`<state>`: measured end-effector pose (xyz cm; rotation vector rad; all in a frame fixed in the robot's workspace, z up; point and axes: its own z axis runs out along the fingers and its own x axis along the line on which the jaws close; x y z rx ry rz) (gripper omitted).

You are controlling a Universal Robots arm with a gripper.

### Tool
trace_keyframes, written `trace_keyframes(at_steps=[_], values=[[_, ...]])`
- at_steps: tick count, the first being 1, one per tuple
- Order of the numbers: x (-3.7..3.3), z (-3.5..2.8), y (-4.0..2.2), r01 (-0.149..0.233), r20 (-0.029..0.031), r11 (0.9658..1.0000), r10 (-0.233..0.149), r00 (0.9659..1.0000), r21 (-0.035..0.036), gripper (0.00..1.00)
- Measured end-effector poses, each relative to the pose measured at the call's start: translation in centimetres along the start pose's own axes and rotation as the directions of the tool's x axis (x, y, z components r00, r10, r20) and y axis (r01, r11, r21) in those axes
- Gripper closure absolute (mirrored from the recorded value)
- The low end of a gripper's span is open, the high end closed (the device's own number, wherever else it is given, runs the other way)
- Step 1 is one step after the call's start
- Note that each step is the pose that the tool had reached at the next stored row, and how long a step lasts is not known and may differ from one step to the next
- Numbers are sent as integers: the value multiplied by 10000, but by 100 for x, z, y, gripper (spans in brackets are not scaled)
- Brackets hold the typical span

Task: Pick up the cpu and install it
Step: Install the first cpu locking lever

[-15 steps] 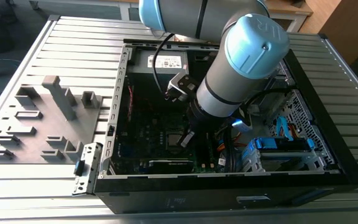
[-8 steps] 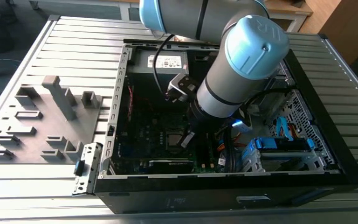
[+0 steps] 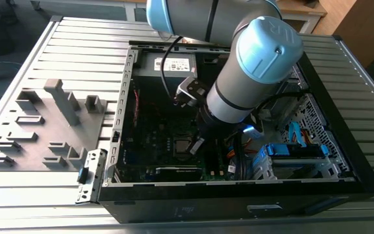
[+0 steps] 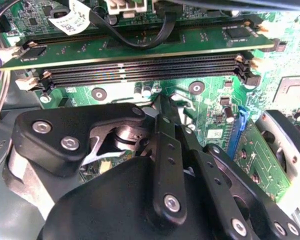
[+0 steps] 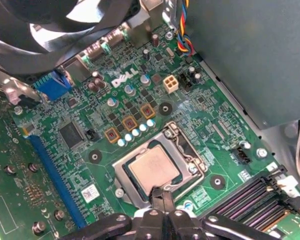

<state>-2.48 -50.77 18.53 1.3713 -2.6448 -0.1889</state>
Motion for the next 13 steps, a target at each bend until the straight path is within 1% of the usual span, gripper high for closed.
trace_keyframes(at_steps=[6,13], values=[[-10,2,-14,0,0,10000,0,10000,0,89],[-11,4,-15,2,1,10000,-2,10000,0,89]])
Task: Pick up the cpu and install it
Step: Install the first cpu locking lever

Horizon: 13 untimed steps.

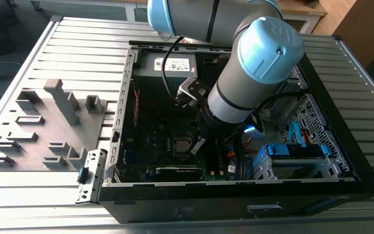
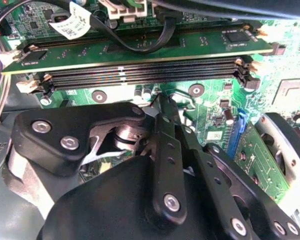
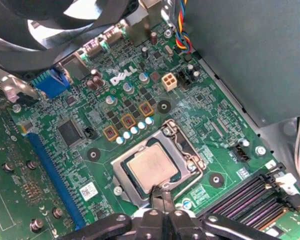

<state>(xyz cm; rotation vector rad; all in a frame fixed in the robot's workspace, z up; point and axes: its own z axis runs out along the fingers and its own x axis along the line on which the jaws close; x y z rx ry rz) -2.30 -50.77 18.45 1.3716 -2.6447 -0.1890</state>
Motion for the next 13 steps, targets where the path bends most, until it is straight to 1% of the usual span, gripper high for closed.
trace_keyframes(at_steps=[8,10,11,13], values=[[11,-7,18,0,12,10000,0,10000,5,89],[12,-27,23,1,24,10000,-1,10000,1,89],[16,-48,28,-5,9,10000,5,10000,0,89],[19,-84,34,-4,11,10000,4,10000,7,89]])
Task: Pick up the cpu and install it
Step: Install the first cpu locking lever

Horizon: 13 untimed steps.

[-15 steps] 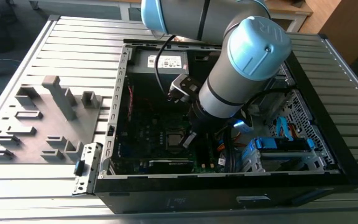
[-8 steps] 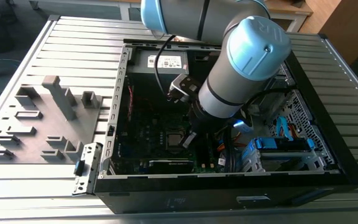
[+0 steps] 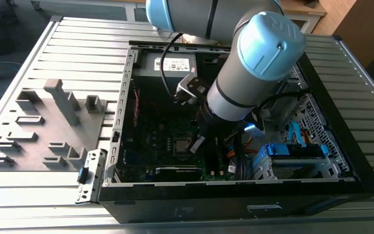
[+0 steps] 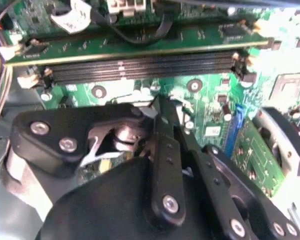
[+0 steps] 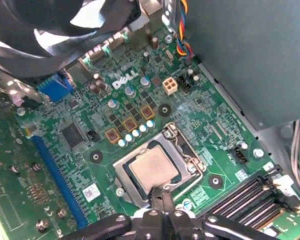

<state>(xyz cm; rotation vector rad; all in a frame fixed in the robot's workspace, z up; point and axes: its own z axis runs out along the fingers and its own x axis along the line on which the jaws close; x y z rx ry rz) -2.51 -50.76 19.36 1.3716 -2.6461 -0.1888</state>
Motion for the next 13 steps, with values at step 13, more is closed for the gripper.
trace_keyframes(at_steps=[13], values=[[25,52,-37,4,8,10000,-4,10000,20,89]])
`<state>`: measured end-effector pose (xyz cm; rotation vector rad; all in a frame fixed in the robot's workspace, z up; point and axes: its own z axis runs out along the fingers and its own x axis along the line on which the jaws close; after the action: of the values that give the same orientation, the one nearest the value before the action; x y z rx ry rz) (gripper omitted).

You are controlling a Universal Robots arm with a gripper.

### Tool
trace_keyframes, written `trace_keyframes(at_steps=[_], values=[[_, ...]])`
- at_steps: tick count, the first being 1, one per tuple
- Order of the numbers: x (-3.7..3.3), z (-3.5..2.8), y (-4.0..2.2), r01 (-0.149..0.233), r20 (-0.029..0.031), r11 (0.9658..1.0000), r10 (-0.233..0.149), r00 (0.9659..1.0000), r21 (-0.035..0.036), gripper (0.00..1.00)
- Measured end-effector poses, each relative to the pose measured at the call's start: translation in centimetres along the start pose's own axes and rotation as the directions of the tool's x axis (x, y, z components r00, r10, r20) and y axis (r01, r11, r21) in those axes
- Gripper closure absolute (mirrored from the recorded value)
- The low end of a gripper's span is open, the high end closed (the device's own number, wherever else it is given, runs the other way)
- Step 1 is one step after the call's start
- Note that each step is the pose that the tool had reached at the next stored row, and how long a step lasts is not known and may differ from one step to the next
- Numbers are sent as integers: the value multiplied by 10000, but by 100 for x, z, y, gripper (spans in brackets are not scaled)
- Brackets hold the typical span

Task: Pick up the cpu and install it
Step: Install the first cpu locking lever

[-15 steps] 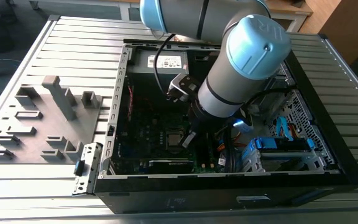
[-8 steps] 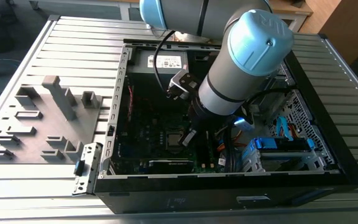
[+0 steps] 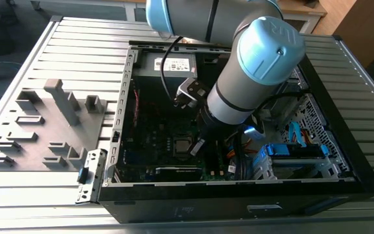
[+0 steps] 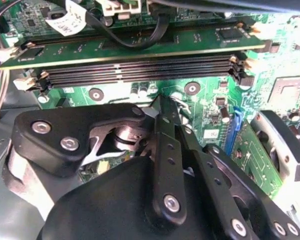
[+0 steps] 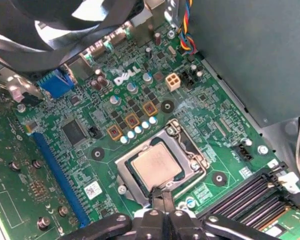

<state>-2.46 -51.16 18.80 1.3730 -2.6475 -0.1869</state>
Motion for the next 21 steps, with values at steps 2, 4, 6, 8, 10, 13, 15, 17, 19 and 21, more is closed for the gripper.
trace_keyframes(at_steps=[2,4,6,8,10,13,15,17,19,21], values=[[2,12,-11,-1,0,10000,1,10000,1,89],[-2,18,-22,-1,4,10000,1,10000,0,89],[-9,16,-33,1,12,10000,-1,10000,-7,89],[-16,15,-42,7,32,10000,-7,10000,-18,89],[-18,14,-45,8,43,10000,-8,10000,-28,89],[-15,14,-44,16,75,10000,-16,10000,-48,89],[-7,16,-33,29,111,10000,-28,9999,-74,89],[2,19,-21,28,133,10000,-27,9999,-90,89],[7,17,-13,21,143,10000,-20,9999,-97,89],[9,10,-8,6,151,9999,-5,9999,-101,89]])
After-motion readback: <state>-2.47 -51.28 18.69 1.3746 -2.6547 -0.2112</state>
